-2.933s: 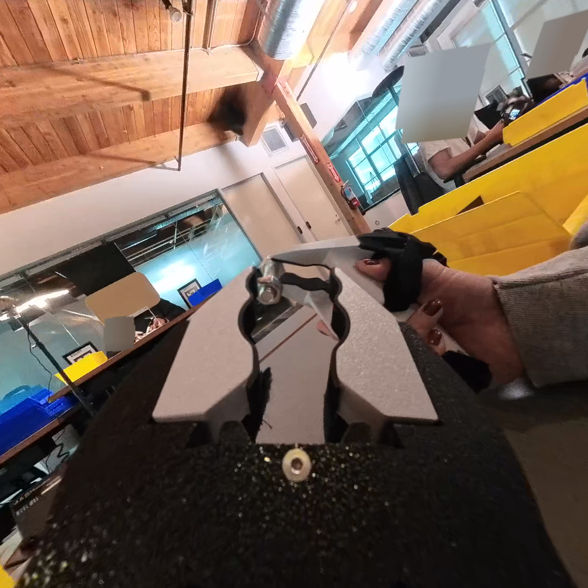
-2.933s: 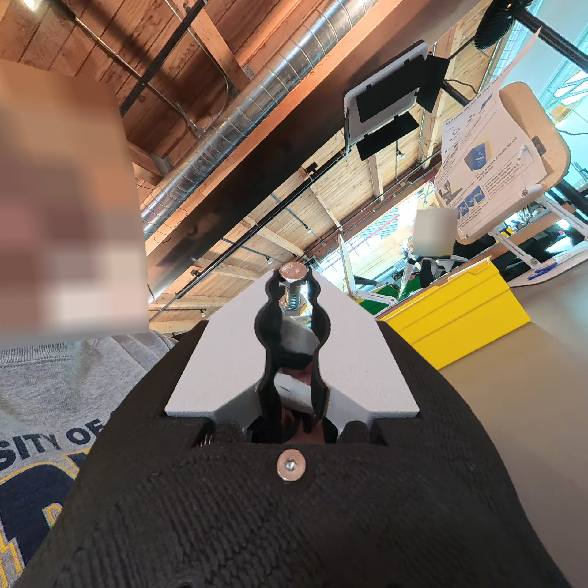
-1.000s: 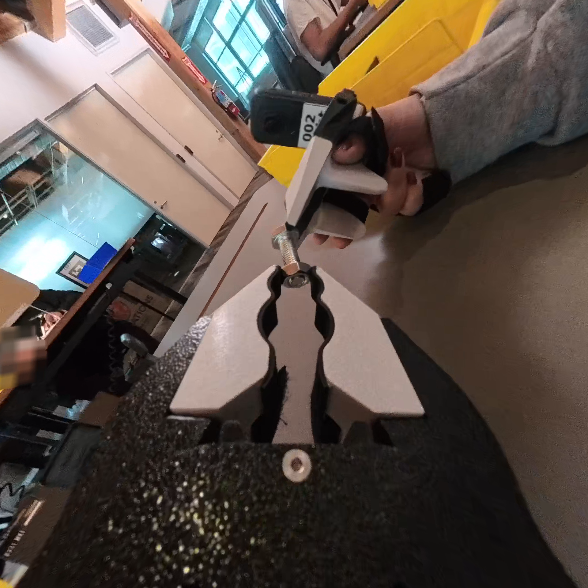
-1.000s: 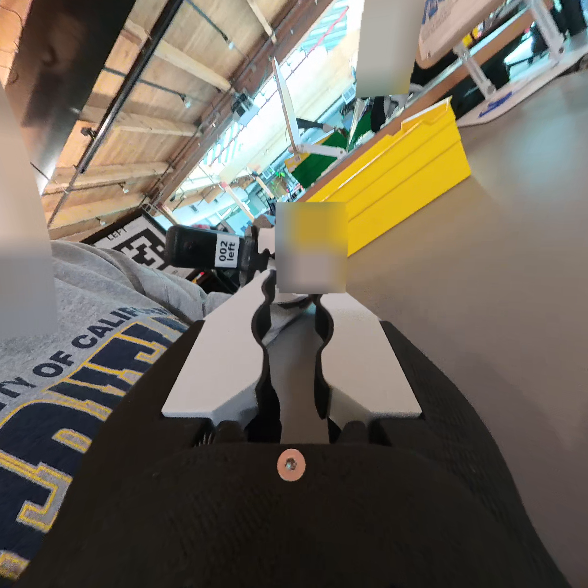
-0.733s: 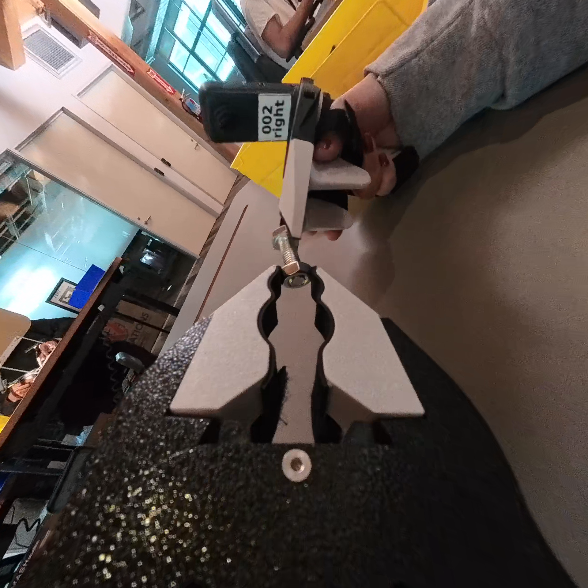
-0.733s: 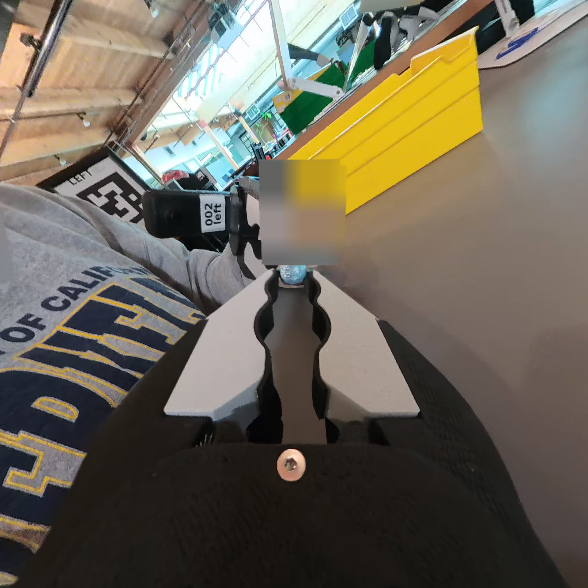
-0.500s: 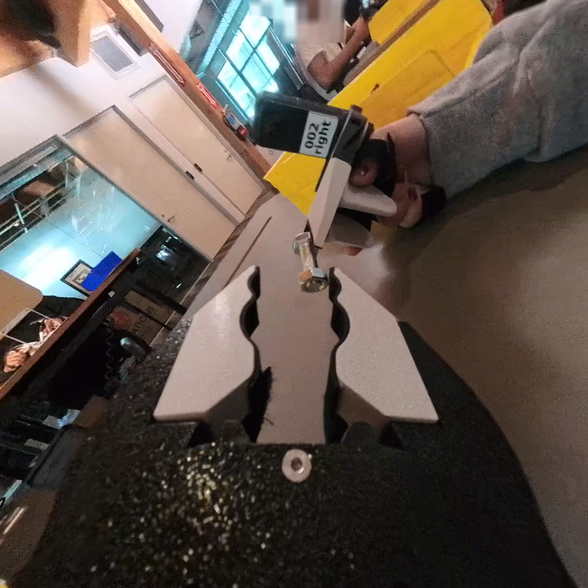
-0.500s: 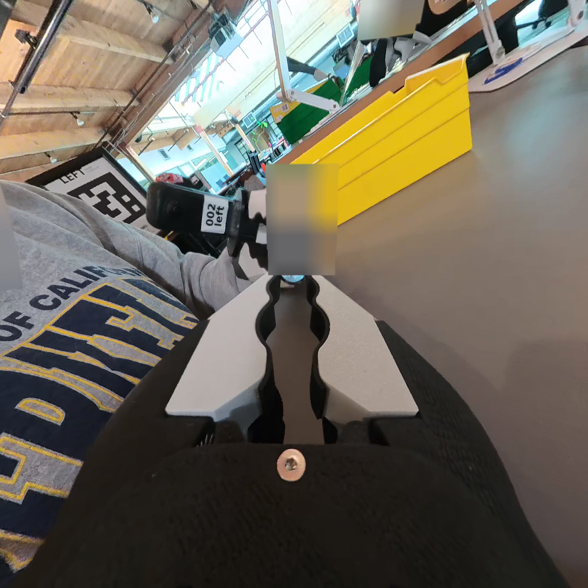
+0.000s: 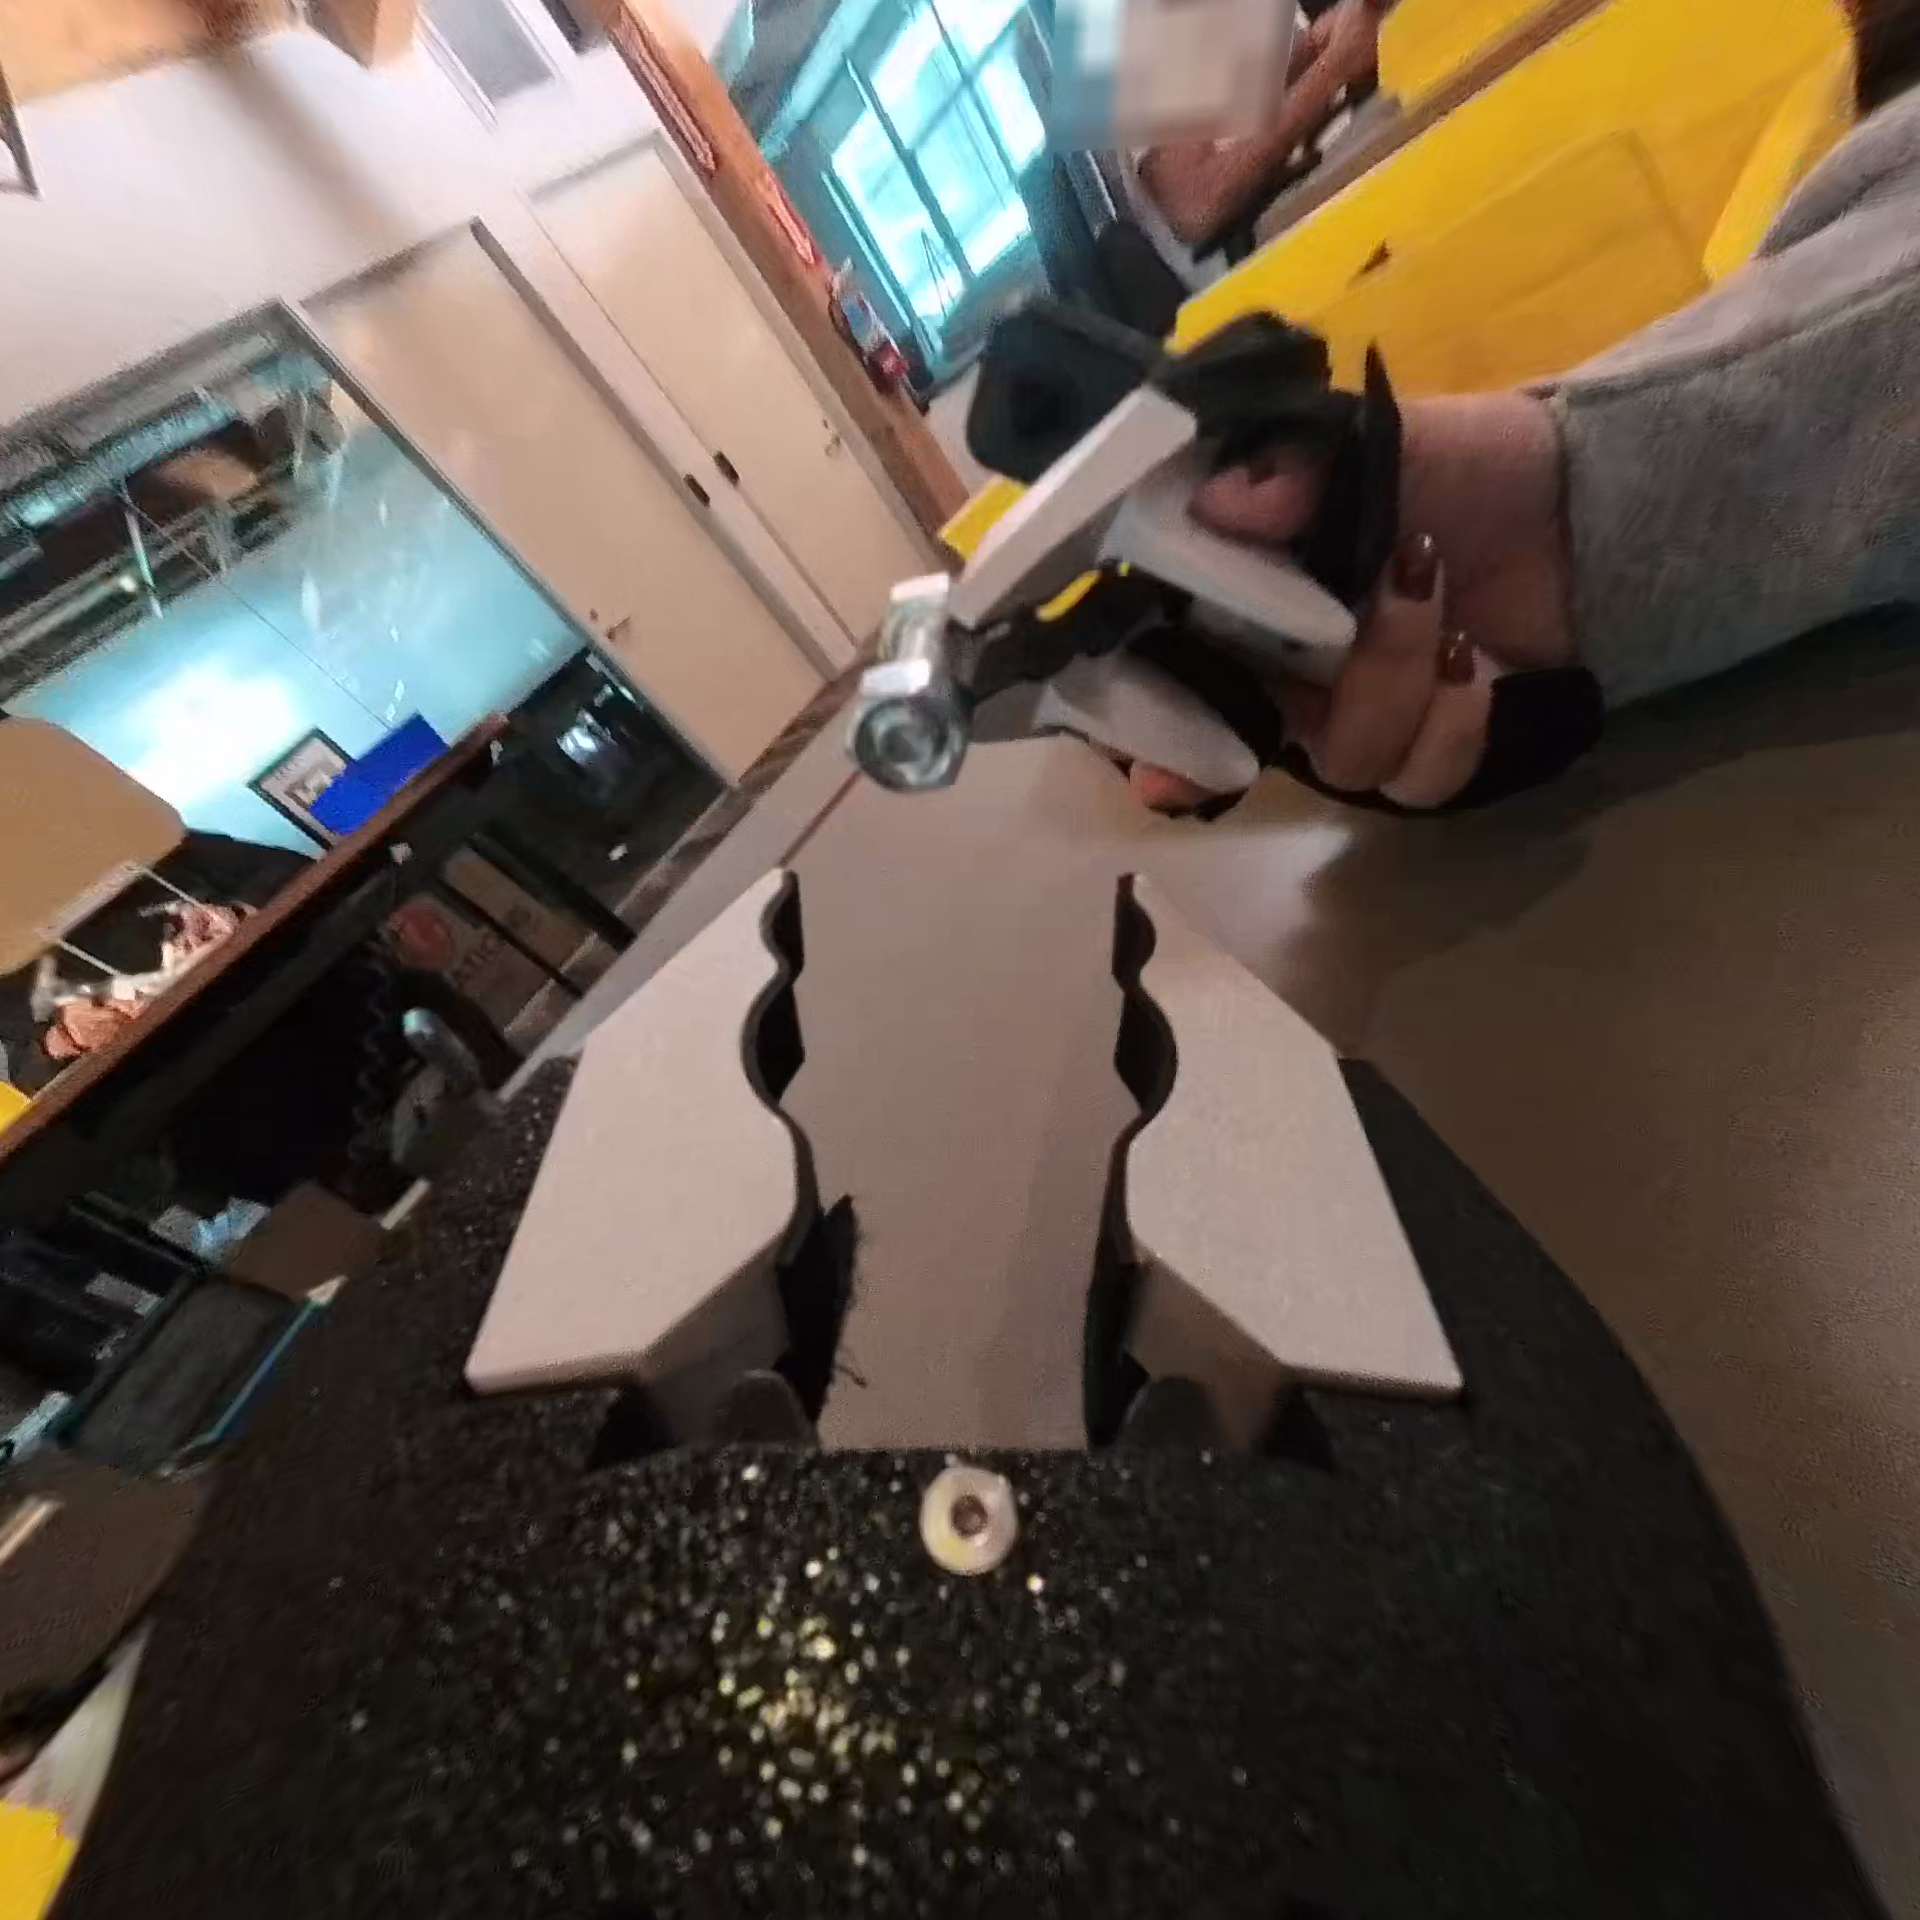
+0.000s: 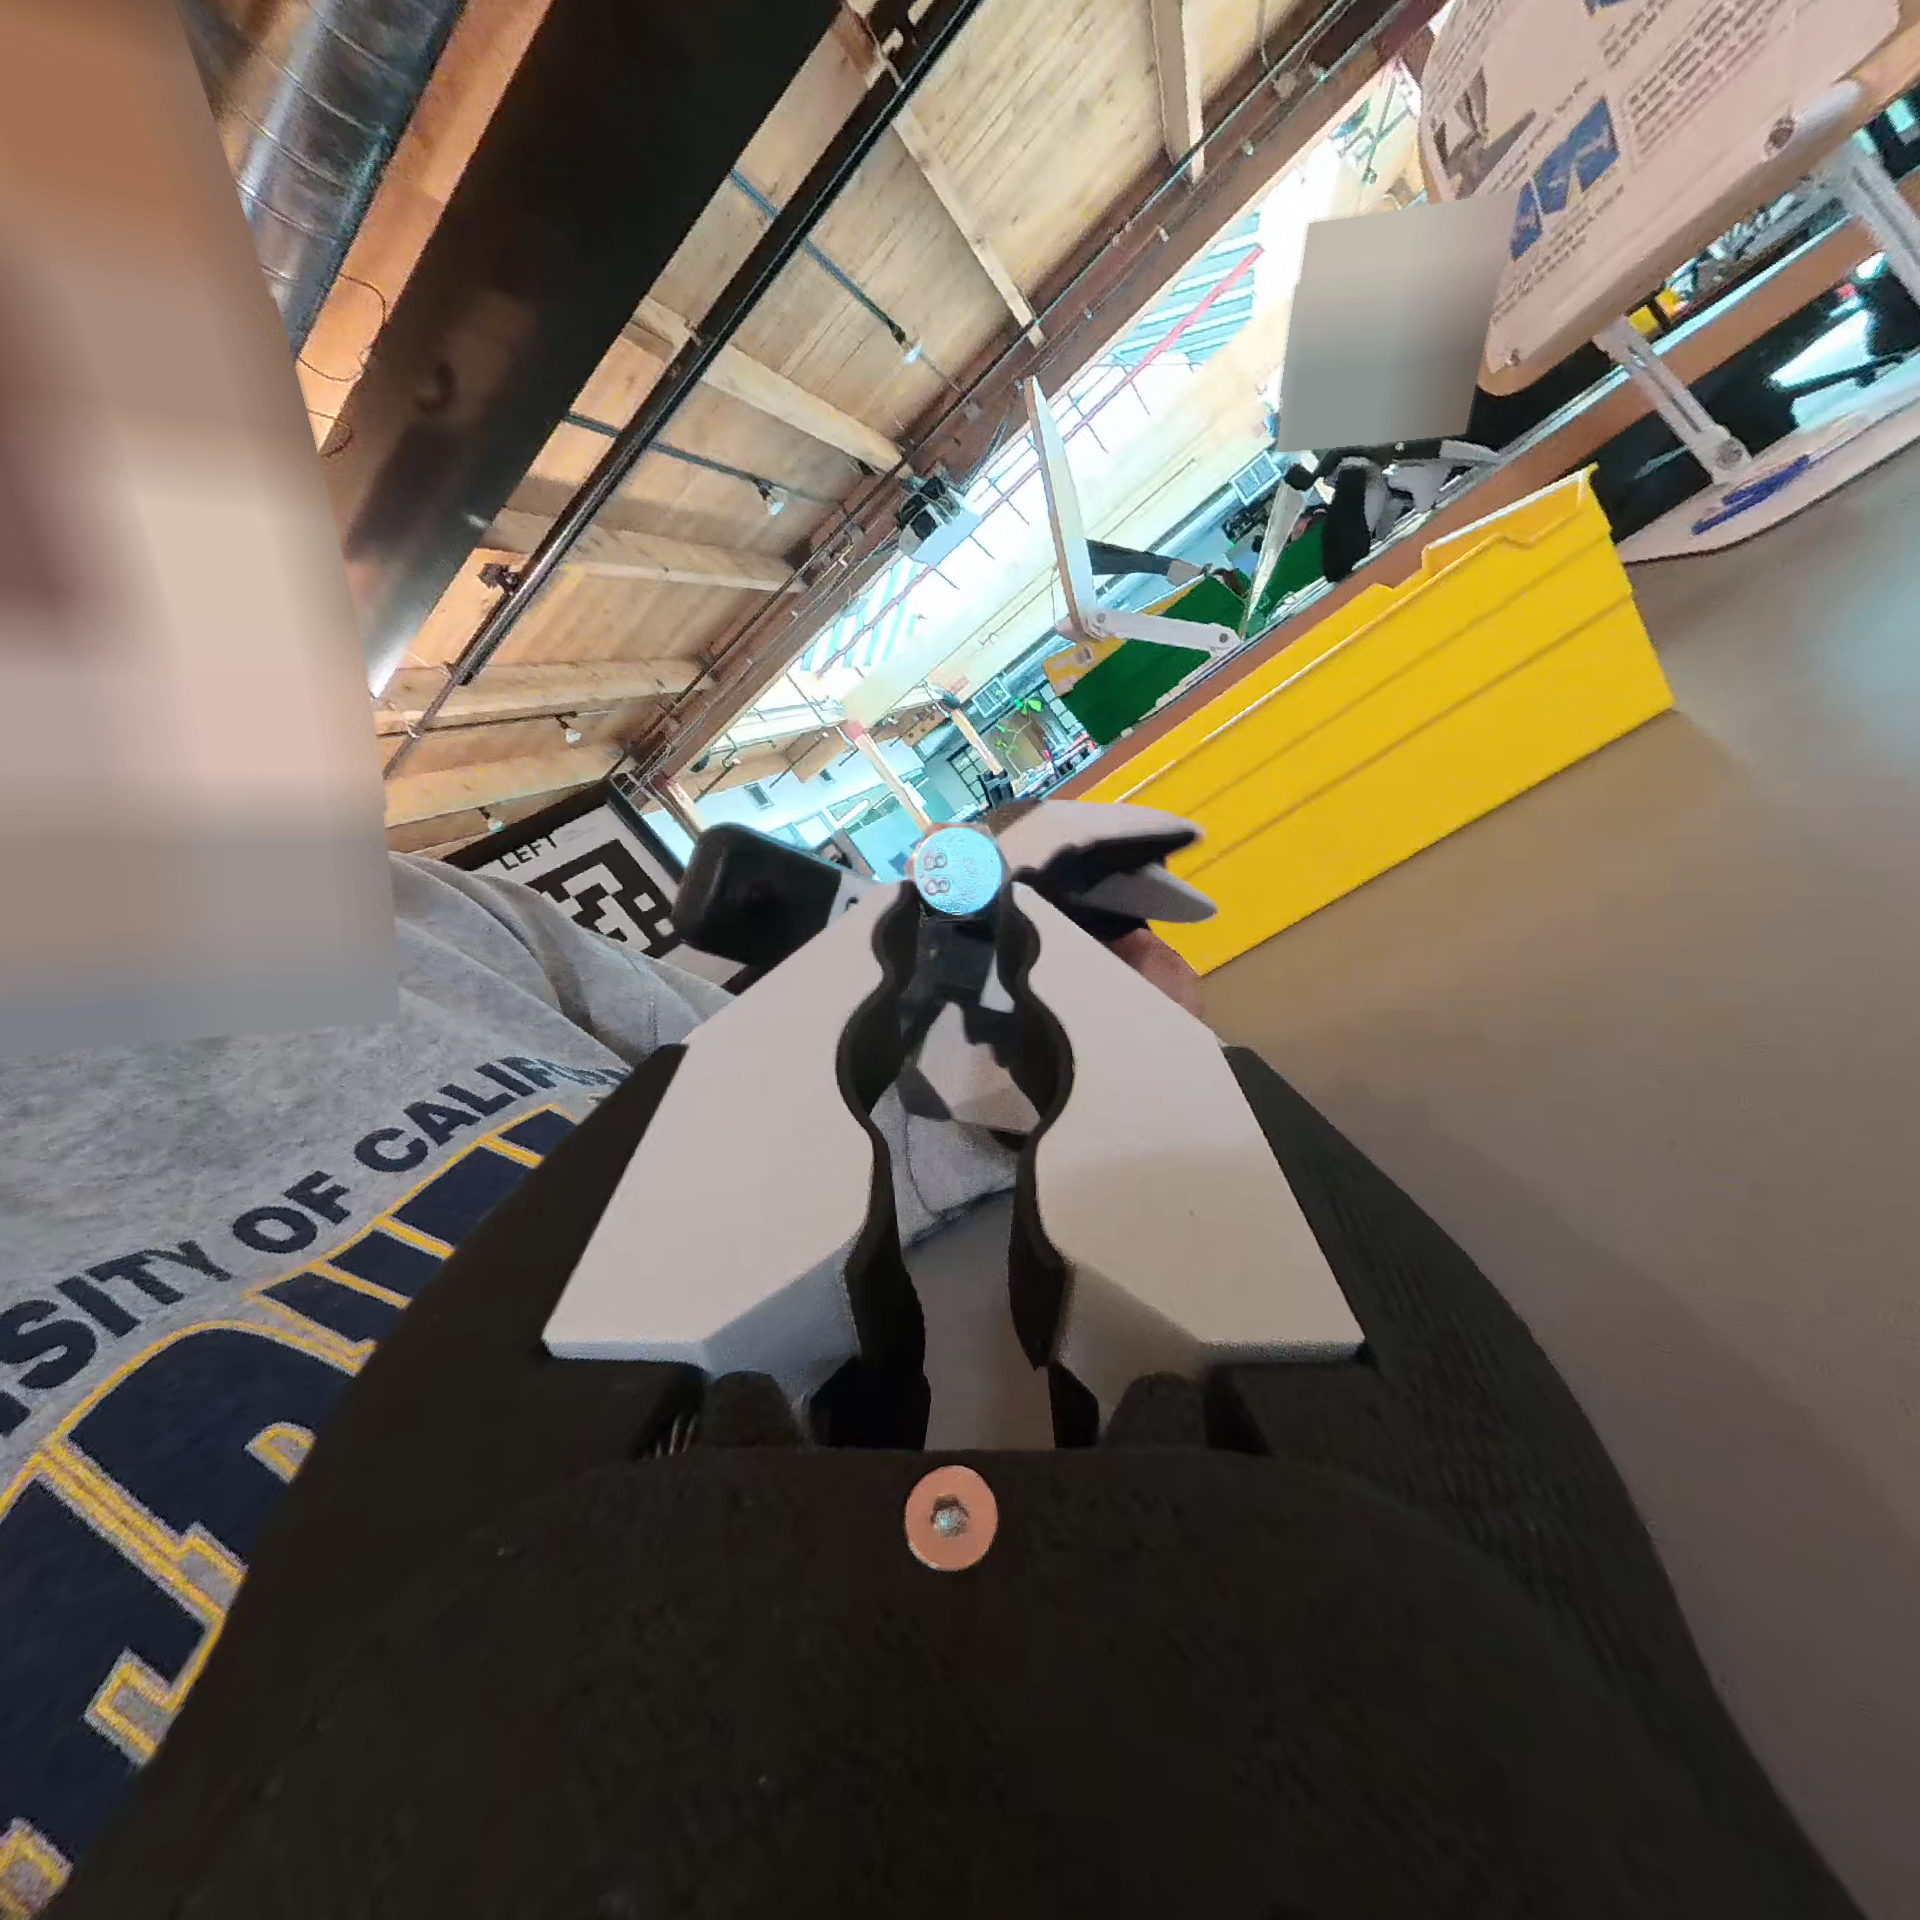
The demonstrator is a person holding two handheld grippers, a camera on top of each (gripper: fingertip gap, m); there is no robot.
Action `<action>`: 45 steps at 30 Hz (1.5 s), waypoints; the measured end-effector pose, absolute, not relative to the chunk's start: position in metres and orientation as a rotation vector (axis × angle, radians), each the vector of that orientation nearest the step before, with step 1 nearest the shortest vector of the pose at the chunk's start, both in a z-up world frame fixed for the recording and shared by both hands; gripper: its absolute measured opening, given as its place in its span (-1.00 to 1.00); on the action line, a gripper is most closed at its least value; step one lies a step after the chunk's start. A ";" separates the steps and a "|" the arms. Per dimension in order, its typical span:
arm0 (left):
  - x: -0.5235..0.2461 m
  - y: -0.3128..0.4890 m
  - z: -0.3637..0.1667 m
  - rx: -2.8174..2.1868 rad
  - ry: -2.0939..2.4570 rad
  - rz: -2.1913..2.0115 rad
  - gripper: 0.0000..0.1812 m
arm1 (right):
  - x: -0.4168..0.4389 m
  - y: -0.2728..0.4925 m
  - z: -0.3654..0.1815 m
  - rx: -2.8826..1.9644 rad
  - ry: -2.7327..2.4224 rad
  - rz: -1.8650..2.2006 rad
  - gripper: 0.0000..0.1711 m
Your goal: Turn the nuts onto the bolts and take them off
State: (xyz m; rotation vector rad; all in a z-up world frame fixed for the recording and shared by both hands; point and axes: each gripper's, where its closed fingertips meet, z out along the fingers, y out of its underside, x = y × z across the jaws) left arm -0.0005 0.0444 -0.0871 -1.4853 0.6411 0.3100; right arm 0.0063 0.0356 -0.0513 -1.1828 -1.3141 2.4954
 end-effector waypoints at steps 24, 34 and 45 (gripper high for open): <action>0.012 0.053 -0.097 -1.629 0.549 0.053 -0.79 | -0.004 0.040 -0.070 -1.217 -1.467 2.112 -0.92; -0.013 0.052 -0.134 -1.581 1.173 0.960 -0.82 | 0.002 0.037 -0.110 -1.253 -1.817 1.651 -0.69; -0.007 0.054 -0.143 -1.543 1.309 1.081 -0.82 | 0.005 0.033 -0.125 -1.183 -1.961 1.385 -0.66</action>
